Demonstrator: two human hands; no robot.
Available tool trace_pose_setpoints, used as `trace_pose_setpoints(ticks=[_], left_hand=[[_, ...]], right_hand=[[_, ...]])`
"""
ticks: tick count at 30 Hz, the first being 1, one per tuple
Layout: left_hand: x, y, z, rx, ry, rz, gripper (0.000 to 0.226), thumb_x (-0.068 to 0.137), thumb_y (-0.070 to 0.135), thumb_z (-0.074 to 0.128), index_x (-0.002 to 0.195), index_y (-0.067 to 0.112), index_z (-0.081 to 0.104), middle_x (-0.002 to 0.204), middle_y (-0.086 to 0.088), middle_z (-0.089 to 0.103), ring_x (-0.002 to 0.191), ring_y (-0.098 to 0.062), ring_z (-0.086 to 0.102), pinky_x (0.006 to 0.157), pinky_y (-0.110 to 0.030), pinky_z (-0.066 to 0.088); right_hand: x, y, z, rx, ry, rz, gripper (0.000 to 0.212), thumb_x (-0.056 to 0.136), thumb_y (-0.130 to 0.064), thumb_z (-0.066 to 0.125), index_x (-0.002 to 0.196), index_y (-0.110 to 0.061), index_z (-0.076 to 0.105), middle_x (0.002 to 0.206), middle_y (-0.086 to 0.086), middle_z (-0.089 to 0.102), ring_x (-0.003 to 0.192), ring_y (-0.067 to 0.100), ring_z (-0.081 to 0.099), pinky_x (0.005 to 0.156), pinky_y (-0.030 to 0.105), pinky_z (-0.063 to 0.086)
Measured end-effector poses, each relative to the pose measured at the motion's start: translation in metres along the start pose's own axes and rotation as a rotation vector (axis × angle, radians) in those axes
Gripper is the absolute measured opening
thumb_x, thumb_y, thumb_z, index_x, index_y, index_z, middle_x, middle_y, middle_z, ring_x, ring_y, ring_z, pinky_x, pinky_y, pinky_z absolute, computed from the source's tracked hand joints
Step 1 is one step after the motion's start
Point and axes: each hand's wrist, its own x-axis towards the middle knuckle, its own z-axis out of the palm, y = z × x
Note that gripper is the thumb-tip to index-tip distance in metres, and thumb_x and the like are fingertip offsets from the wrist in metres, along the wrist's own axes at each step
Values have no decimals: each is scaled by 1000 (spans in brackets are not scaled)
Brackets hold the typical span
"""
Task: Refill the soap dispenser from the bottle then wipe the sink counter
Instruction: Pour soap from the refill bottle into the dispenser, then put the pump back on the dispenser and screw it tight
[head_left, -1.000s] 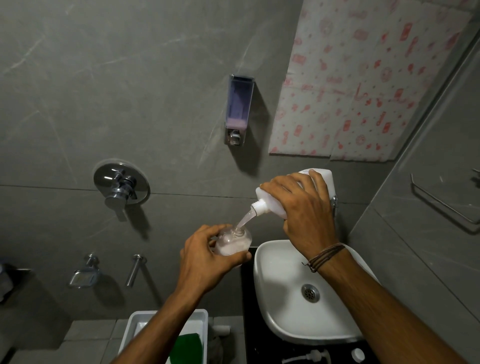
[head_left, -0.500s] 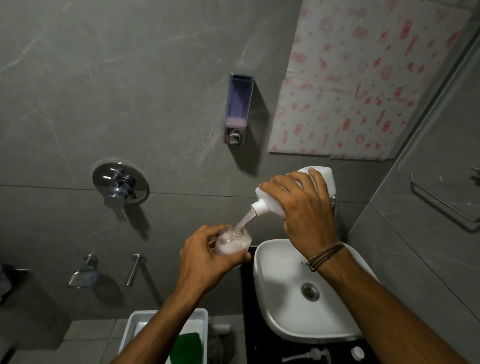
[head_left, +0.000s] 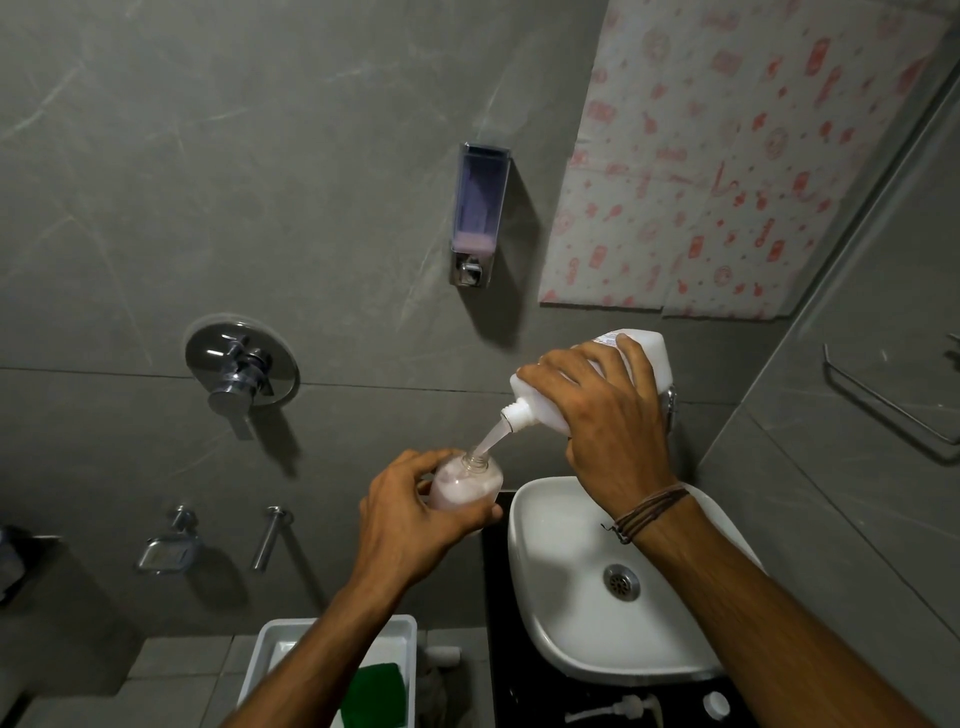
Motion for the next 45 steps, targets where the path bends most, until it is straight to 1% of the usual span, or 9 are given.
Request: trace_pose_setpoints(ticks=[7, 12, 16, 20, 24, 29, 33, 40, 45], left_hand=[[0, -3, 3, 15, 6, 18, 58, 42, 71, 90, 94, 64, 66, 99, 24, 72, 93, 17, 65, 66, -4, 50], [-1, -9, 8, 13, -4, 55, 58, 44, 71, 91, 96, 64, 67, 101, 22, 73, 95, 12, 67, 70, -12, 54], [-6, -16, 20, -30, -46, 68, 63, 46, 70, 94, 104, 53, 73, 101, 24, 72, 94, 10, 69, 69, -7, 54], [-21, -24, 41, -117, -139, 73, 64, 51, 58, 100, 109, 46, 78, 106, 19, 75, 95, 3, 74, 73, -10, 57], [-48, -30, 78, -242, -256, 54, 65, 50, 49, 102, 111, 40, 79, 110, 10, 76, 101, -10, 76, 79, -19, 61], [-89, -28, 126, -301, -401, 10, 69, 46, 47, 103, 111, 33, 82, 112, 6, 76, 100, -13, 77, 80, -20, 62], [-115, -21, 164, -299, -497, 5, 69, 41, 30, 111, 105, 27, 84, 111, 3, 78, 99, -11, 77, 75, -15, 60], [-150, -5, 209, -312, -542, -5, 68, 43, 12, 106, 106, 26, 83, 110, -1, 78, 100, -12, 77, 78, -17, 61], [-163, 9, 222, -285, -543, -20, 71, 39, 10, 109, 103, 25, 84, 110, -3, 78, 97, -13, 77, 73, -18, 62]], right_hand=[[-8, -5, 2, 7, -20, 17, 50, 78, -9, 51, 120, -30, 67, 118, -4, 70, 114, 29, 61, 114, 54, 36], [-28, -9, 14, 135, -135, 151, 69, 66, -9, 79, 126, -36, 61, 120, -12, 67, 111, 22, 59, 98, 43, 46], [-62, -10, 29, 634, -145, 479, 68, 59, -30, 82, 122, -38, 62, 117, -18, 69, 104, 11, 63, 82, 30, 54], [-122, -1, 47, 989, -55, 845, 76, 47, -32, 93, 117, -41, 64, 118, -20, 70, 110, 2, 65, 91, 30, 58], [-213, 18, 62, 923, 12, 1171, 82, 41, -43, 96, 116, -49, 63, 119, -25, 69, 112, 2, 65, 92, 29, 59], [-325, 58, 66, 814, 114, 1545, 74, 44, -31, 94, 114, -36, 67, 113, -9, 75, 105, 19, 72, 90, 49, 62], [-371, 110, 72, 712, 137, 1749, 72, 51, -20, 94, 116, -18, 64, 115, 10, 72, 106, 33, 71, 91, 52, 61], [-383, 184, 97, 623, 231, 1925, 71, 61, 3, 94, 124, -4, 60, 124, 15, 68, 111, 37, 67, 94, 51, 59], [-377, 212, 118, 676, 211, 1917, 42, 70, 6, 82, 109, 2, 68, 109, 20, 73, 104, 40, 71, 89, 54, 61]])
